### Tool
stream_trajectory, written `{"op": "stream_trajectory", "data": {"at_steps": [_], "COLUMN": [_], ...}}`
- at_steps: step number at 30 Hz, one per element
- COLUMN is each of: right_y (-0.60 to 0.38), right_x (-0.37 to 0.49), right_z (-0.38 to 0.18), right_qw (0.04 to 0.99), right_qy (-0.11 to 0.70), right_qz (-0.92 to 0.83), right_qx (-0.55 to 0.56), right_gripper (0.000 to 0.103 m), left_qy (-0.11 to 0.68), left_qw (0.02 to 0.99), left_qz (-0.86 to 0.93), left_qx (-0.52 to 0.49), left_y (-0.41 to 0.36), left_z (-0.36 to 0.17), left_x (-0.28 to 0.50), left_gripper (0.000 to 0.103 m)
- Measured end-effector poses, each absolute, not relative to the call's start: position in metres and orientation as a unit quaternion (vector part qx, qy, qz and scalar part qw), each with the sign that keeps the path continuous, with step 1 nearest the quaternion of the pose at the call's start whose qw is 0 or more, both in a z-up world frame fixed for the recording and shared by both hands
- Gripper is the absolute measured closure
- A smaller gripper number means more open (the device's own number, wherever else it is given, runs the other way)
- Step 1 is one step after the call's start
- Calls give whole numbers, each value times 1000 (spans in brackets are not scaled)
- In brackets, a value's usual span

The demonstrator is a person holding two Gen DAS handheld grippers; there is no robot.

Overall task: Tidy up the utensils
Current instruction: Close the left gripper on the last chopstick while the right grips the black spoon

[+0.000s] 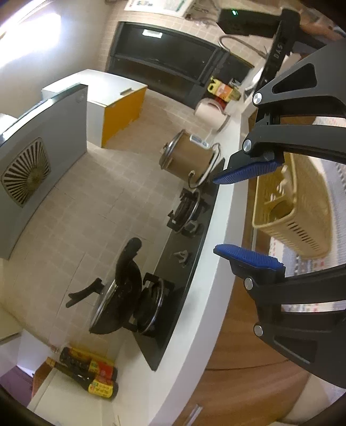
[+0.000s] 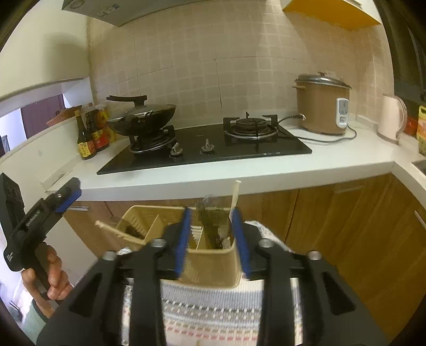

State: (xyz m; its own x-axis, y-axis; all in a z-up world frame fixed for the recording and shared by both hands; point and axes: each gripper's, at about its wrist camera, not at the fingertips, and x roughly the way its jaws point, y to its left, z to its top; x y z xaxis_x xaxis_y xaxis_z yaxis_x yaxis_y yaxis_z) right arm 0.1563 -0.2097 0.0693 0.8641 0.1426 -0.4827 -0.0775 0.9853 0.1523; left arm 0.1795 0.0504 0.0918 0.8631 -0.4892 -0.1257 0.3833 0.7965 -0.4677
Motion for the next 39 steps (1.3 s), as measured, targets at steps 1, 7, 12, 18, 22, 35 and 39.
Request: {"op": "stream_trajectory", "data": {"at_steps": [1,7,12,18,22,35,39], "right_y": [-211,-221,-245,-286,-291,-260,-242], "right_x": [149,111,91,67,40,-15,-18], "right_z": [72,78,59,-9,-51,-108,-112], "right_qw": [962,943,902,826,810,802,815], "right_qy": [258,314,386,493,531,547,540], "right_qz": [53,45,64,52,20,-30,-47], "right_qx": [69,105,182,267,249,236,203], "right_gripper": [52,51,44,42,42,53,61], "left_qy": [126,174,234,348,432,517,508], "left_qw": [937,928,912,876,839,794,802], "left_qz": [-241,-280,-315,-332,-331,-318,-311], "left_qx": [-220,-176,-119,-42,-26,16,52], "left_y": [53,41,10,-37,-65,-122,-132], "left_z": [97,113,111,65,12,-66,-69], "left_x": [170,133,109,93,102,113,107], "left_gripper": [58,53,51,51,52,63,74]}}
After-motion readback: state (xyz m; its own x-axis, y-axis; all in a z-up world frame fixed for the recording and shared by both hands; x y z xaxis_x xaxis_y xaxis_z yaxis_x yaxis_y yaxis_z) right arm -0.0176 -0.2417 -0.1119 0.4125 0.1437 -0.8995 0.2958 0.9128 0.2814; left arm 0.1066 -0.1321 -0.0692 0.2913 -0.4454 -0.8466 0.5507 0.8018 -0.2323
